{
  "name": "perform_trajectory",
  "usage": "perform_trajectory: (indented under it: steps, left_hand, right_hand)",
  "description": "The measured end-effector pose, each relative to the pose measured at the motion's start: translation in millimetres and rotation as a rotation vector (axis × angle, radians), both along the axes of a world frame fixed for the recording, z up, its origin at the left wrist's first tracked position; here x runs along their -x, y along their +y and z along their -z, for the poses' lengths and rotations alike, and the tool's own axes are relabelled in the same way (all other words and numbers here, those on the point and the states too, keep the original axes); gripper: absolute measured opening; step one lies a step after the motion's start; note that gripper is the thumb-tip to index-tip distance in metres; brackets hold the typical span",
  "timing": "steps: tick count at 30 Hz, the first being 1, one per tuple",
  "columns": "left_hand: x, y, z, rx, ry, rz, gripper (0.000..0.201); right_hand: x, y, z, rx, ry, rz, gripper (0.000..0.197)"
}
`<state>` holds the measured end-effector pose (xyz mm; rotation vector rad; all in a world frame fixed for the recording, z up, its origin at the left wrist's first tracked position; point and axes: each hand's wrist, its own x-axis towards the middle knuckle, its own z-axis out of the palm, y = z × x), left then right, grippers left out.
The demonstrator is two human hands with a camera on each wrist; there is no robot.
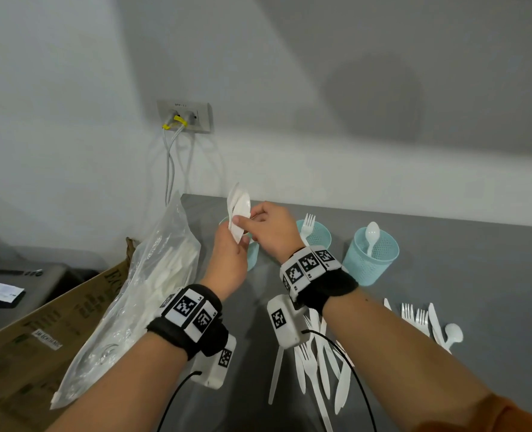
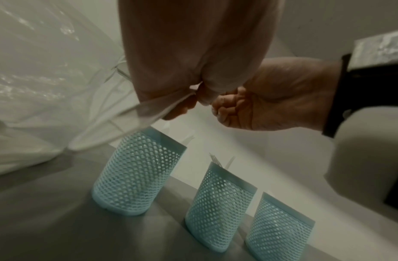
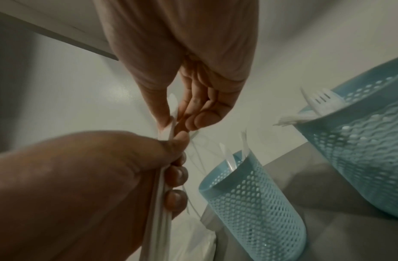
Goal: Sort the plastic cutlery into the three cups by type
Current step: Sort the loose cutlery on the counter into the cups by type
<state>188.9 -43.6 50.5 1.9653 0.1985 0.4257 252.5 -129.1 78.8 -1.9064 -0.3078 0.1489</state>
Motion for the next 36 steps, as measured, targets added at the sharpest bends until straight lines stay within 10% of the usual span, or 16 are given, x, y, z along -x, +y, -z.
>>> perform_trajectory:
  steps: [36]
  left_hand:
    - [4, 8, 2, 0.229, 0.186, 0.153, 0.047]
  right_hand:
    - [-19, -16, -41, -0.006, -0.017, -0.066, 0.032]
